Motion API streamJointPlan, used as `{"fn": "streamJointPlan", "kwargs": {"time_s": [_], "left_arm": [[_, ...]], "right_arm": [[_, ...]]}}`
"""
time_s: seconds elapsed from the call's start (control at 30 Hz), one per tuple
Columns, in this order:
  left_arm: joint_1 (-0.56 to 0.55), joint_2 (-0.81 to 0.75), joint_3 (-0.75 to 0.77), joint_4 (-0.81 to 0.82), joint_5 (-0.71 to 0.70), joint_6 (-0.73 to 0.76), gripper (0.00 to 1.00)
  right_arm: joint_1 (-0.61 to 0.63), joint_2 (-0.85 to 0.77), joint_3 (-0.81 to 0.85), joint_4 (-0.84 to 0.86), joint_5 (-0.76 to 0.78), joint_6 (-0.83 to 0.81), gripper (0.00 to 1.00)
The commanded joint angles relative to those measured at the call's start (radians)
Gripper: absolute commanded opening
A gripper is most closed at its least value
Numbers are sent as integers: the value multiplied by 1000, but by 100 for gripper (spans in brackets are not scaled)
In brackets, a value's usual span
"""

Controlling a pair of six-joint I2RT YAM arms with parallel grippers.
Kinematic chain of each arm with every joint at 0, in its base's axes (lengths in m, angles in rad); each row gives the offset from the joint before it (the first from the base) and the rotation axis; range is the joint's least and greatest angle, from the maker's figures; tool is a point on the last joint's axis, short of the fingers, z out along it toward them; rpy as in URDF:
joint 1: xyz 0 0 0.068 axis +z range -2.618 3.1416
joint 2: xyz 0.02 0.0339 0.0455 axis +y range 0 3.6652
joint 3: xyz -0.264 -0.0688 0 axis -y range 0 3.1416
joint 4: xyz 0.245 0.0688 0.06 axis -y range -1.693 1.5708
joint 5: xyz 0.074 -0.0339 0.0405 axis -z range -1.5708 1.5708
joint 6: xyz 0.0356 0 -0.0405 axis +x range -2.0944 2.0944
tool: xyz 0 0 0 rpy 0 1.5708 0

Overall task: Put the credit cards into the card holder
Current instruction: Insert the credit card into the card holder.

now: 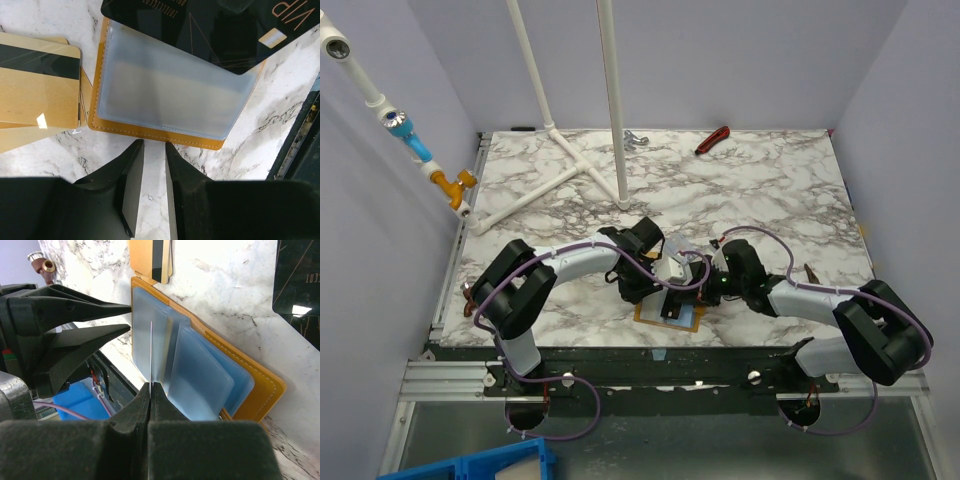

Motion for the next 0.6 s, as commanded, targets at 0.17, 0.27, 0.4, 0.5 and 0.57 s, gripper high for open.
{"fn": "streamJointPlan", "kwargs": {"time_s": [0.17, 0.27, 0.4, 0.5, 0.57], "left_arm": [[-19, 13, -42, -11, -23, 2, 23], [-25, 13, -43, -9, -28, 5, 22], [-30, 16, -47, -9, -35, 3, 22], [-33, 15, -49, -8, -37, 3, 21], [-33, 16, -47, -9, -39, 5, 21]], "right_arm": [[-6, -4, -24, -6, 32, -53, 1], [-5, 12, -30, 21, 18, -47, 1], [-6, 27, -35, 40, 11, -43, 1], [-5, 32, -43, 59, 8, -36, 1], [-6, 39, -46, 71, 7, -32, 1]]}}
